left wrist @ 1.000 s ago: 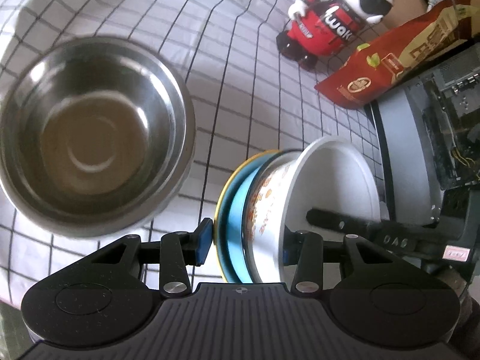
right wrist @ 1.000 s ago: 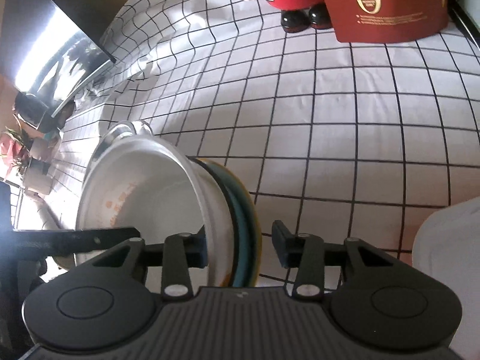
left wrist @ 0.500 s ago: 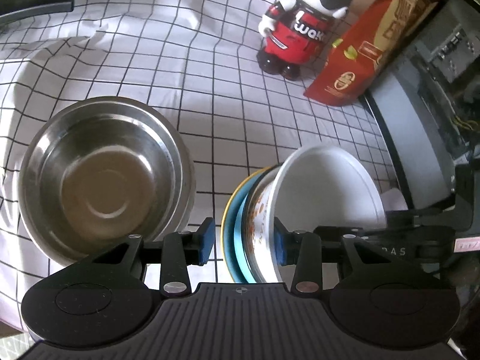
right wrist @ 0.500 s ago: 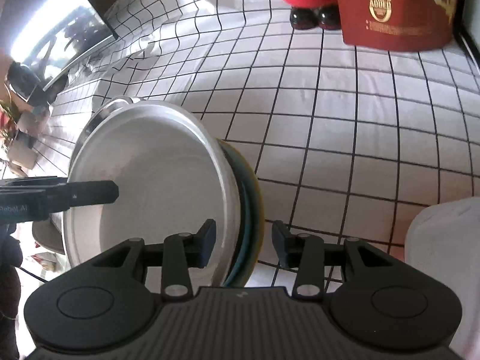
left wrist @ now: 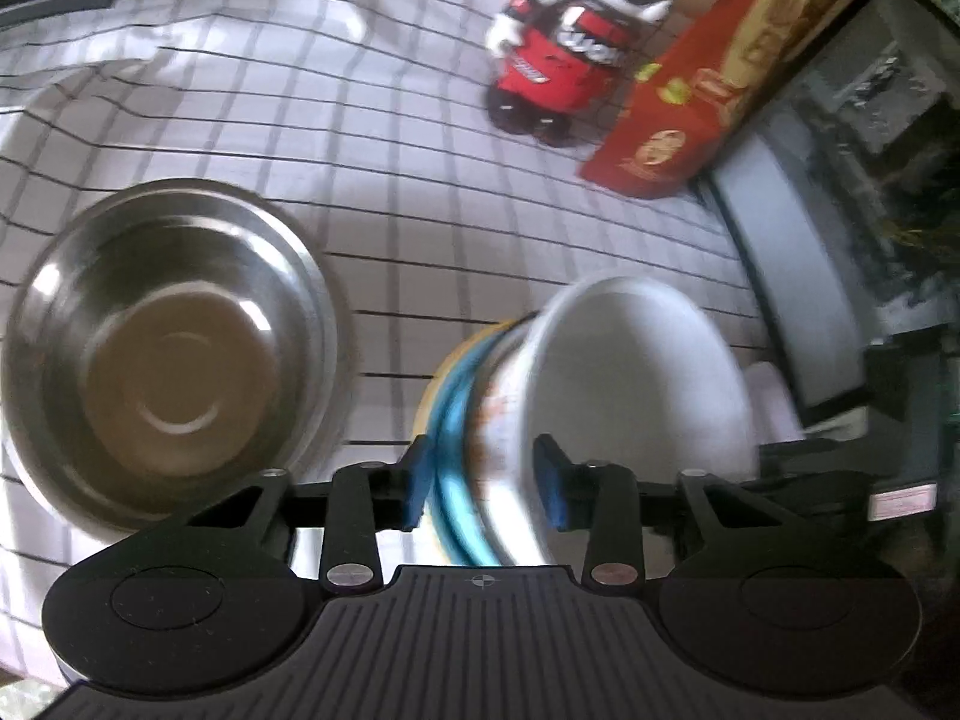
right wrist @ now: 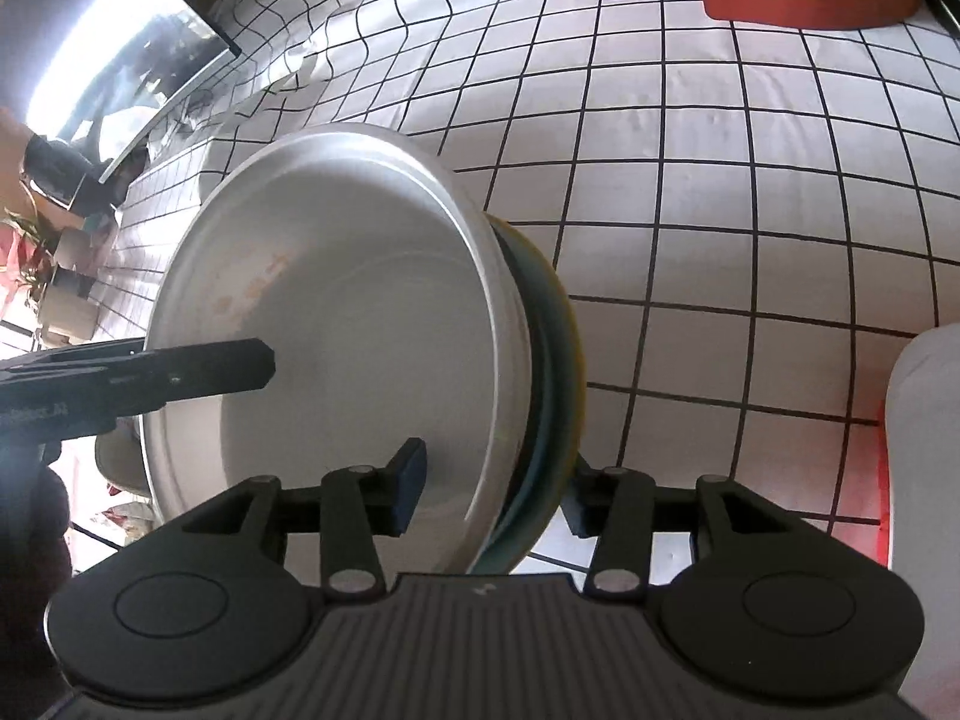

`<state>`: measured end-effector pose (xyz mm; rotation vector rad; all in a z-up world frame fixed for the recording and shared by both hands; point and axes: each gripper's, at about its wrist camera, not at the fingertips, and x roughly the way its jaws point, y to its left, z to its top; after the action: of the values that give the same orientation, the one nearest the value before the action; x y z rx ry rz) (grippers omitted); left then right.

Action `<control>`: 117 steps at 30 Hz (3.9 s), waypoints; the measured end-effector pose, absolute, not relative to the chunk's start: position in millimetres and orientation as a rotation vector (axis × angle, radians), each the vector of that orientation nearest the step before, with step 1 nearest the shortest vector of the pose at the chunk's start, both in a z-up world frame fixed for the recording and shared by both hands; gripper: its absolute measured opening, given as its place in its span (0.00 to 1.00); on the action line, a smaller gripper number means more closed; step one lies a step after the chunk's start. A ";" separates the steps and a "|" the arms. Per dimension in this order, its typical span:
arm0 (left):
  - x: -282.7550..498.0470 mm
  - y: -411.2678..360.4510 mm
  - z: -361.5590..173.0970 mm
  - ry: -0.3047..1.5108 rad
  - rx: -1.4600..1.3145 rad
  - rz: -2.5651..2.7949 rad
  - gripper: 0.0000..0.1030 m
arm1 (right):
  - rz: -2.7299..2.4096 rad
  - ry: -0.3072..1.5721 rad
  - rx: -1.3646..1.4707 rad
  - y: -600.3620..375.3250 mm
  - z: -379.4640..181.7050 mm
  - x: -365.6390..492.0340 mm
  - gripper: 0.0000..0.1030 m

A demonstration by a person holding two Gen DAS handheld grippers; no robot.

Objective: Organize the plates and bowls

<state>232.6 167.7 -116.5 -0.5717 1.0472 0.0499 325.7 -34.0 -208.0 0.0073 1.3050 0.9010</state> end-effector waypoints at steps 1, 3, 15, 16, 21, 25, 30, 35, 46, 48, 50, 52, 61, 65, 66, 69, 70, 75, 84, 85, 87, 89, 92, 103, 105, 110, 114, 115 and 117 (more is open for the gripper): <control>233.8 165.1 -115.1 1.046 -0.558 0.050 0.41 | 0.899 1.302 0.006 -33.1 -207.8 324.8 0.46; 235.9 161.5 -113.6 1.048 -0.524 0.049 0.41 | 0.896 1.296 0.002 -32.5 -207.8 323.5 0.46; 226.9 168.9 -112.3 1.042 -0.574 0.098 0.38 | 0.913 1.301 -0.018 -30.6 -208.7 314.8 0.47; 224.5 169.2 -111.5 1.040 -0.561 0.126 0.39 | 0.915 1.305 -0.013 -30.6 -208.7 315.1 0.47; 215.9 171.1 -114.7 1.059 -0.567 0.175 0.41 | 0.900 1.256 -0.029 -32.6 -199.9 321.3 0.46; 206.4 170.9 -120.1 1.064 -0.659 0.167 0.40 | 0.900 1.188 -0.054 -30.0 -187.2 329.5 0.46; 193.4 167.5 -136.8 1.063 -0.781 0.178 0.44 | 0.894 1.187 -0.075 -25.8 -193.5 342.7 0.46; 192.9 169.8 -147.3 1.040 -0.875 0.160 0.42 | 0.941 1.246 -0.023 -23.9 -204.0 343.7 0.46; 188.2 176.0 -147.3 1.062 -0.892 0.151 0.42 | 0.955 1.278 -0.012 -17.8 -207.1 334.6 0.54; 184.4 176.1 -144.1 1.083 -0.861 0.165 0.43 | 0.978 1.305 -0.005 -14.8 -208.0 330.4 0.55; 180.6 178.2 -142.8 1.093 -0.844 0.170 0.43 | 1.011 1.319 -0.007 -12.0 -208.8 324.1 0.55; 178.8 181.0 -143.6 1.094 -0.855 0.170 0.43 | 1.027 1.313 -0.017 -10.0 -208.7 320.2 0.55; 186.0 176.0 -129.1 1.067 -0.722 0.207 0.39 | 0.993 1.260 -0.063 -8.2 -206.7 320.8 0.55; 189.3 181.2 -129.8 1.076 -0.738 0.207 0.39 | 0.967 1.239 -0.057 -13.6 -205.7 322.0 0.55; 189.6 180.8 -130.9 1.083 -0.733 0.207 0.40 | 0.961 1.238 -0.058 -14.7 -205.5 321.3 0.55; 191.4 176.5 -135.9 1.108 -0.725 0.195 0.40 | 0.956 1.225 -0.082 -16.2 -205.2 315.1 0.55; 192.3 175.2 -138.4 1.116 -0.726 0.191 0.40 | 0.961 1.223 -0.087 -16.3 -205.7 312.2 0.55; 192.9 175.1 -145.6 1.133 -0.773 0.168 0.44 | 0.988 1.296 0.001 -16.3 -217.5 310.9 0.56; 206.0 178.5 -150.0 1.146 -0.791 0.139 0.55 | 0.978 1.381 0.209 -23.6 -228.8 324.2 0.56; 206.8 178.9 -150.5 1.145 -0.791 0.137 0.56 | 0.973 1.383 0.213 -23.5 -229.0 324.4 0.56; 207.6 180.7 -152.4 1.142 -0.805 0.133 0.56 | 0.965 1.390 0.208 -22.4 -229.4 324.4 0.56; 210.6 182.2 -154.7 1.150 -0.813 0.120 0.58 | 0.963 1.405 0.214 -21.8 -230.8 325.2 0.56; 215.2 180.4 -154.6 1.167 -0.785 0.086 0.63 | 0.965 1.442 0.257 -23.4 -233.6 327.3 0.56; 219.4 188.3 -154.6 1.184 -0.754 0.049 0.64 | 0.944 1.461 0.277 -15.6 -231.9 319.8 0.61; 220.4 188.1 -154.7 1.179 -0.758 0.032 0.64 | 0.943 1.474 0.301 -17.0 -233.8 324.2 0.60; 228.7 192.5 -157.9 1.168 -0.757 0.022 0.64 | 0.928 1.463 0.292 -16.1 -232.7 328.3 0.60; 235.9 198.6 -157.2 1.154 -0.750 0.023 0.64 | 0.913 1.442 0.275 -8.9 -229.7 331.0 0.60; 237.9 199.2 -157.0 1.152 -0.746 0.021 0.64 | 0.910 1.442 0.277 -8.8 -229.8 333.8 0.60; 239.5 201.0 -157.5 1.153 -0.750 0.014 0.64 | 0.901 1.435 0.280 -6.6 -229.0 339.7 0.60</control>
<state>239.5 201.0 -157.5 -0.7504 1.1535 0.0144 339.7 -6.6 -229.0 0.2800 1.4355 0.9006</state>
